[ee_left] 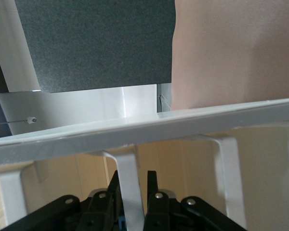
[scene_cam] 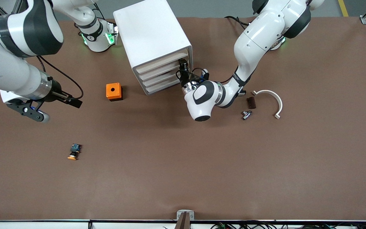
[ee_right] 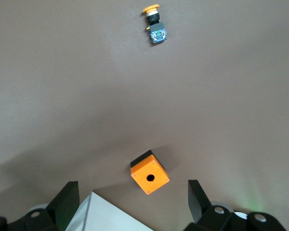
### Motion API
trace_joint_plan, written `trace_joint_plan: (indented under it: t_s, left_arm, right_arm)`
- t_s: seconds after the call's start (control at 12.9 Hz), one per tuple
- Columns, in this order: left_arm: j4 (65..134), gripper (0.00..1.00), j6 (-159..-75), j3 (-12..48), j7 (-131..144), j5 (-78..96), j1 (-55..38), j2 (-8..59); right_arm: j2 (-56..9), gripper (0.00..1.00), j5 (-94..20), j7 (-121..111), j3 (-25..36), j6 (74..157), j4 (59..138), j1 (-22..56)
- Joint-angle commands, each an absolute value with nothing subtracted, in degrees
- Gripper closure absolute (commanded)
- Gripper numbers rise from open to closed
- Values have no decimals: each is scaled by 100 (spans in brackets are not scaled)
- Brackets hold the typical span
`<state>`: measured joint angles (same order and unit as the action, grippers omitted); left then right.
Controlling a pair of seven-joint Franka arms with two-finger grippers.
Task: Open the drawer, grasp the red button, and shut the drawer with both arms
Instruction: 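Pull the drawer open with the left gripper while the right gripper approaches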
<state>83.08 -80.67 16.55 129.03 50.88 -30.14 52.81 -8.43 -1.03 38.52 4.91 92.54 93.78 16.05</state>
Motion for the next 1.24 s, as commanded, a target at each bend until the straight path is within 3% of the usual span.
trace_joint_plan:
  t_s: [0.0, 0.31, 1.16]
  left_arm:
    - [8332, 85, -7963, 1652, 13034, 5203, -3024, 5265]
    - [8314, 92, -7963, 1635, 13113, 5203, -2962, 5265]
    - [8244, 88, -8033, 1573, 13087, 5370, -1908, 5265]
  right_arm:
    - [-703, 0, -228, 4533, 519, 9702, 9782, 1915]
    - [-721, 0, -316, 5517, 510, 10019, 9923, 2398]
    - [-922, 0, -396, 8144, 519, 10528, 9923, 3980]
